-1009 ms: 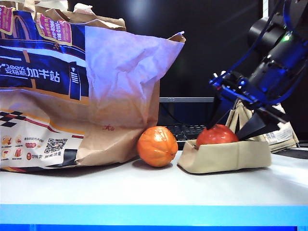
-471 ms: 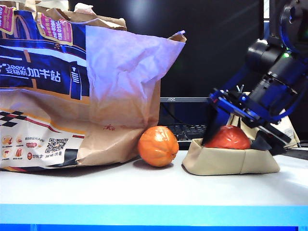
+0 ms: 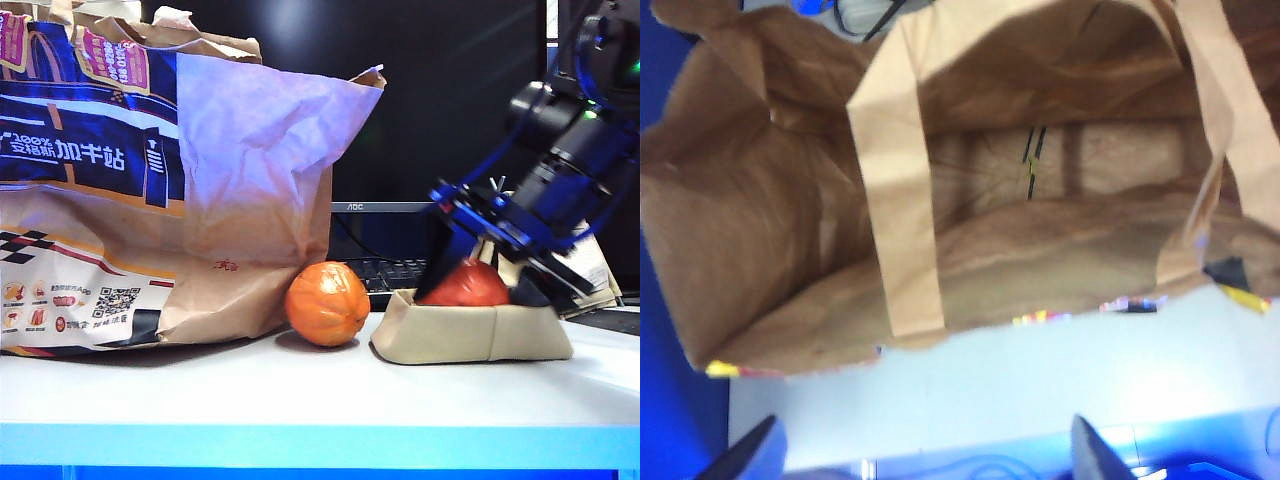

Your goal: Open the paper bag and put two oranges into the paper bag.

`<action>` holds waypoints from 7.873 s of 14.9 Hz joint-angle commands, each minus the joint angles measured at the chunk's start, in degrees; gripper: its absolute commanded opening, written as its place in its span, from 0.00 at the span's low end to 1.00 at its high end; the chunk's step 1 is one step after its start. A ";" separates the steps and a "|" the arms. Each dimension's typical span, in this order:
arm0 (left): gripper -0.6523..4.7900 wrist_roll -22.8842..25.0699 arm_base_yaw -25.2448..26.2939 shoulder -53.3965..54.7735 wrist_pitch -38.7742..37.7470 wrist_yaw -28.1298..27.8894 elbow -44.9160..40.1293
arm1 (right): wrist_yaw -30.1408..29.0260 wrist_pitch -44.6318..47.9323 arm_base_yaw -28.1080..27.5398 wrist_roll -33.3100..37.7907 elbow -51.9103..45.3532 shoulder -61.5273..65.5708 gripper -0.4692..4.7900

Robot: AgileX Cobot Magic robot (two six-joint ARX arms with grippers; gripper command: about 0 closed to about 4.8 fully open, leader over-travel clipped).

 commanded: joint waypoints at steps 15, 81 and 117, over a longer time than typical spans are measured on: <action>0.80 20.76 2.16 9.55 2.95 -5.07 0.17 | -7.72 -12.81 16.20 -4.79 37.79 -14.49 0.08; 0.11 22.27 8.55 13.62 9.46 38.40 0.20 | -9.94 -8.09 28.30 4.11 72.32 22.40 1.00; 0.11 21.57 9.31 13.66 9.55 38.12 0.17 | 13.75 -18.38 17.05 -10.82 25.14 8.02 0.99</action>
